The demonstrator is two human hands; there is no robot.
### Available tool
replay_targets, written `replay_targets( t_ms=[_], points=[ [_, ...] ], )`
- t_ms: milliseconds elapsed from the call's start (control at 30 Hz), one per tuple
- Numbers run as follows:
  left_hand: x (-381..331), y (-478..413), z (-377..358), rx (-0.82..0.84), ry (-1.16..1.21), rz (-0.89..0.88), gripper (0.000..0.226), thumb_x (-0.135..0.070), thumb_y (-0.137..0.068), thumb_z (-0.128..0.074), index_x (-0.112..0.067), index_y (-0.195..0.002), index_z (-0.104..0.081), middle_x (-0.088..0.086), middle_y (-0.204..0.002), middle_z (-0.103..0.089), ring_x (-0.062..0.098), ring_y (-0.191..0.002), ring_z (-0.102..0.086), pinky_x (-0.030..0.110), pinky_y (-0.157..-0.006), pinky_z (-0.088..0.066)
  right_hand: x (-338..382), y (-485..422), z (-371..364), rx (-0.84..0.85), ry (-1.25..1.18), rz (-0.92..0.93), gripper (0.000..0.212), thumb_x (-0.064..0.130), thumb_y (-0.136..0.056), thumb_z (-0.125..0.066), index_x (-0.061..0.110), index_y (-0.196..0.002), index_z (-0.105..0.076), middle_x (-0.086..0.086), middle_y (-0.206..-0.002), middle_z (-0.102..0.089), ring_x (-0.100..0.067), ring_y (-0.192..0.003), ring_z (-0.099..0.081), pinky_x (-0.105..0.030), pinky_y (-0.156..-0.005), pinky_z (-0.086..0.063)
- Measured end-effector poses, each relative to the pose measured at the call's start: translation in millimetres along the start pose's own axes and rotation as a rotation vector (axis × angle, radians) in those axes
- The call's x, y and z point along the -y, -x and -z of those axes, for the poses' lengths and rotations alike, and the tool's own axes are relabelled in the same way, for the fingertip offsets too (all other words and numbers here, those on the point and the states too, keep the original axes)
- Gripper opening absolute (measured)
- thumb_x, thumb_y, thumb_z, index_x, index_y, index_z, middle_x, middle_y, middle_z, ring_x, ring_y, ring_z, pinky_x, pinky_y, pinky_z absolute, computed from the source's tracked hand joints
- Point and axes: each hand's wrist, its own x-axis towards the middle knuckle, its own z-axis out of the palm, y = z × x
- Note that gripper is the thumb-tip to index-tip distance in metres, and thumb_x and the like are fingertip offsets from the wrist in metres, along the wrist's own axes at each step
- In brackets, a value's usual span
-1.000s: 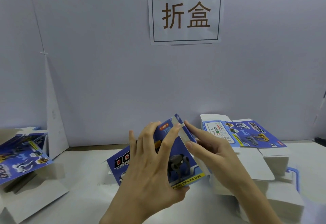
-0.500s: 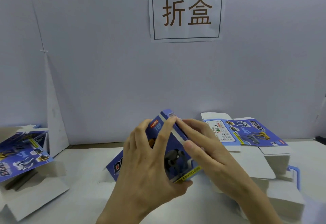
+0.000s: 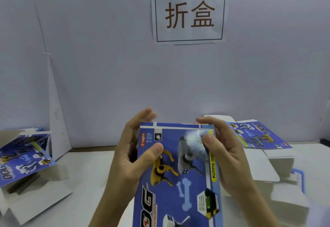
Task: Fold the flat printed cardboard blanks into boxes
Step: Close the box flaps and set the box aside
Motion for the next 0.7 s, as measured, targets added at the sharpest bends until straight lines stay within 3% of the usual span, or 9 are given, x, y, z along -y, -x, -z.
replay_targets(
  t_ms=[67,167,267,433,600,700],
  points=[
    [2.4,-1.4,-3.4,-0.013,0.057,0.005,0.040,-0.028,-0.069,-0.073,-0.031,-0.108,-0.062,0.002,-0.107,-0.070,0.027,-0.083,-0.073,0.030,-0.057,-0.058,-2.6,1.1,-1.7,0.002,-0.060,-0.031,0.021,0.033,-0.084,-0.058,0.030,-0.102,-0.067,0.003,-0.083,-0.070,-0.012,-0.072,-0.068,-0.020,-0.057,-0.053],
    [9.1,-2.1,-6.2,-0.099,0.044,-0.005,0.031,-0.015,-0.070,-0.075,-0.030,-0.094,-0.063,-0.003,-0.096,-0.072,0.025,-0.078,-0.073,0.028,-0.053,-0.057,-4.2,2.6,-0.3,-0.010,-0.076,-0.091,0.018,0.038,-0.082,-0.060,0.029,-0.096,-0.068,-0.005,-0.092,-0.073,-0.023,-0.083,-0.073,-0.031,-0.058,-0.058],
    [12.4,-1.9,-7.5,-0.129,0.043,0.012,0.032,-0.015,-0.071,-0.072,-0.033,-0.096,-0.064,-0.001,-0.094,-0.072,0.027,-0.077,-0.073,0.028,-0.053,-0.057,-4.1,2.5,1.0,-0.039,-0.069,-0.103,0.019,0.039,-0.081,-0.060,0.029,-0.095,-0.069,-0.006,-0.092,-0.073,-0.025,-0.084,-0.073,-0.033,-0.058,-0.059],
    [13.2,-3.4,-9.1,-0.160,0.058,-0.017,0.030,-0.025,-0.064,-0.076,-0.028,-0.093,-0.066,-0.002,-0.096,-0.072,0.025,-0.078,-0.073,0.027,-0.053,-0.056,-2.2,1.6,-1.5,-0.028,-0.045,-0.046,0.022,0.034,-0.087,-0.056,0.027,-0.105,-0.066,-0.004,-0.113,-0.070,-0.028,-0.096,-0.070,-0.035,-0.069,-0.060],
    [22.2,-4.4,-13.7,-0.230,0.107,-0.029,0.023,-0.005,-0.067,-0.065,-0.012,-0.087,-0.057,-0.014,-0.096,-0.067,0.013,-0.077,-0.071,0.019,-0.052,-0.053,-3.6,2.5,0.4,-0.048,0.003,-0.085,0.019,0.025,-0.089,-0.052,0.029,-0.094,-0.071,-0.004,-0.113,-0.070,-0.034,-0.099,-0.067,-0.050,-0.082,-0.056],
    [24.2,-4.6,-11.6,-0.223,0.128,0.009,0.021,-0.006,-0.064,-0.064,-0.023,-0.075,-0.064,-0.013,-0.093,-0.066,0.015,-0.078,-0.072,0.023,-0.050,-0.055,-1.8,2.1,-0.7,-0.055,-0.005,-0.089,0.022,0.020,-0.087,-0.051,0.028,-0.088,-0.072,-0.008,-0.104,-0.072,-0.028,-0.093,-0.070,-0.040,-0.073,-0.058]
  ],
)
